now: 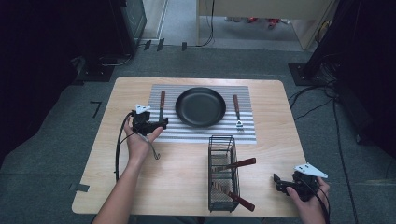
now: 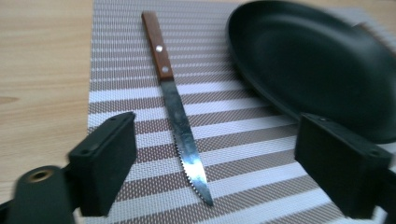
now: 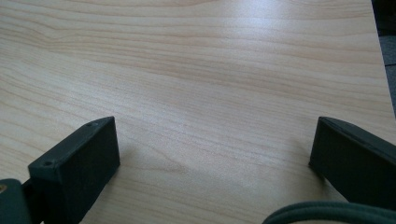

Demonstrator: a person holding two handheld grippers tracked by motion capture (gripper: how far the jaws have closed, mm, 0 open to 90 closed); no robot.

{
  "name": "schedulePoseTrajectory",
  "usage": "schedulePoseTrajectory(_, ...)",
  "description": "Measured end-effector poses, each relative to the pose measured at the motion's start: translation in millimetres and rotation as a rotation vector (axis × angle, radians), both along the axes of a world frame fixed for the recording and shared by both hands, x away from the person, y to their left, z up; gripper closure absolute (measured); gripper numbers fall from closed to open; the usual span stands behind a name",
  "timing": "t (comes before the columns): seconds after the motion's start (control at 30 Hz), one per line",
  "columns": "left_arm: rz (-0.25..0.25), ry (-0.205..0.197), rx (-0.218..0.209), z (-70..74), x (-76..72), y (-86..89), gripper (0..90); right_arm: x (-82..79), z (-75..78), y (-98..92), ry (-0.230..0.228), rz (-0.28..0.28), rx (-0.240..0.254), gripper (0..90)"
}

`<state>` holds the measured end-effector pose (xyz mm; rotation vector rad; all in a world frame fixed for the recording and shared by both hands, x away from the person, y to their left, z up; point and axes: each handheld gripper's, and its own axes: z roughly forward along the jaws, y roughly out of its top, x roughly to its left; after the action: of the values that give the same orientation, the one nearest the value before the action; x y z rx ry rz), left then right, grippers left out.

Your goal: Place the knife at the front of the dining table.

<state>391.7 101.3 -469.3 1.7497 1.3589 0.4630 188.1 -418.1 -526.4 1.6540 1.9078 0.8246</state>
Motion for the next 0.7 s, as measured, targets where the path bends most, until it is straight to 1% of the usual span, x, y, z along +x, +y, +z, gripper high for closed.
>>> schedulePoseTrajectory(0.03, 0.0, 0.0, 0.0, 0.0, 0.0, 0.0, 8.5, 0.0, 0.0, 0.0, 0.0, 0.0, 0.0, 0.9)
schedulePoseTrajectory(0.07, 0.01, -0.026, -0.022, 8.1, -9.4, 7.8, 7.0, 0.0, 0.0, 0.1, 0.0, 0.0, 0.0, 0.9)
schedulePoseTrajectory(0.13, 0.008, -0.038, -0.041, 15.1, -19.2, 15.6, 2.1, 0.0, 0.0, 0.1, 0.0, -0.001, 0.001, 0.9)
schedulePoseTrajectory(0.17, 0.008, -0.046, -0.041, 17.9, -24.5, 19.2, 2.0, 0.0, 0.0, 0.0, 0.0, 0.0, 0.0, 0.9)
schedulePoseTrajectory(0.2, 0.008, -0.046, -0.041, 17.9, -24.5, 19.2, 1.2, 0.0, 0.0, 0.0, 0.0, 0.0, 0.0, 0.9)
schedulePoseTrajectory(0.23, 0.023, -0.054, -0.038, 22.6, -35.1, 26.7, 0.0, 0.0, 0.0, 0.1, 0.0, -0.001, 0.001, 0.9)
schedulePoseTrajectory(0.3, 0.03, -0.06, -0.045, 25.4, -45.7, 34.6, 0.0, 0.0, 0.0, 0.0, 0.0, 0.0, 0.0, 0.9)
schedulePoseTrajectory(0.33, 0.033, -0.065, -0.041, 26.2, -51.2, 38.7, 0.0, 0.0, 0.0, 0.1, 0.0, -0.001, 0.001, 0.9)
schedulePoseTrajectory(0.37, 0.033, -0.065, -0.041, 26.2, -51.2, 38.7, 0.0, 0.0, 0.0, 0.1, 0.0, -0.001, 0.001, 0.9)
schedulePoseTrajectory(0.4, 0.033, -0.066, -0.03, 26.0, -61.5, 46.5, 0.0, 0.0, 0.0, 0.0, 0.0, 0.0, 0.0, 0.9)
schedulePoseTrajectory(0.43, 0.033, -0.067, -0.028, 25.0, -66.8, 50.3, 0.0, 0.0, 0.0, 0.0, 0.0, 0.0, 0.0, 0.9)
schedulePoseTrajectory(0.5, 0.034, -0.066, -0.013, 21.7, -76.1, 58.3, 0.0, 0.0, 0.0, 0.0, 0.0, 0.0, 0.0, 0.9)
schedulePoseTrajectory(0.53, 0.034, -0.066, -0.013, 21.7, -76.1, 58.3, 0.0, 0.0, 0.0, 0.0, 0.0, 0.0, 0.0, 0.9)
schedulePoseTrajectory(0.57, 0.036, -0.06, -0.02, 17.4, -84.7, 67.4, 0.0, 0.0, 0.0, 0.0, 0.0, 0.0, 0.0, 0.9)
schedulePoseTrajectory(0.6, 0.039, -0.057, -0.022, 15.0, -88.9, 72.1, 0.0, -0.1, 0.1, 0.0, 0.002, 0.0, 0.0, 0.9)
schedulePoseTrajectory(0.63, 0.043, -0.052, -0.038, 11.8, -93.9, 77.9, 0.0, 0.0, 0.1, -0.1, 0.001, 0.001, -0.001, 0.9)
schedulePoseTrajectory(0.67, 0.043, -0.052, -0.038, 11.8, -93.9, 77.9, 0.0, 0.0, 0.1, -0.1, 0.001, 0.001, -0.001, 0.9)
schedulePoseTrajectory(0.7, 0.047, -0.045, -0.05, 7.1, -100.5, 85.1, 0.0, 0.0, 0.1, -0.1, 0.001, 0.0, -0.001, 0.9)
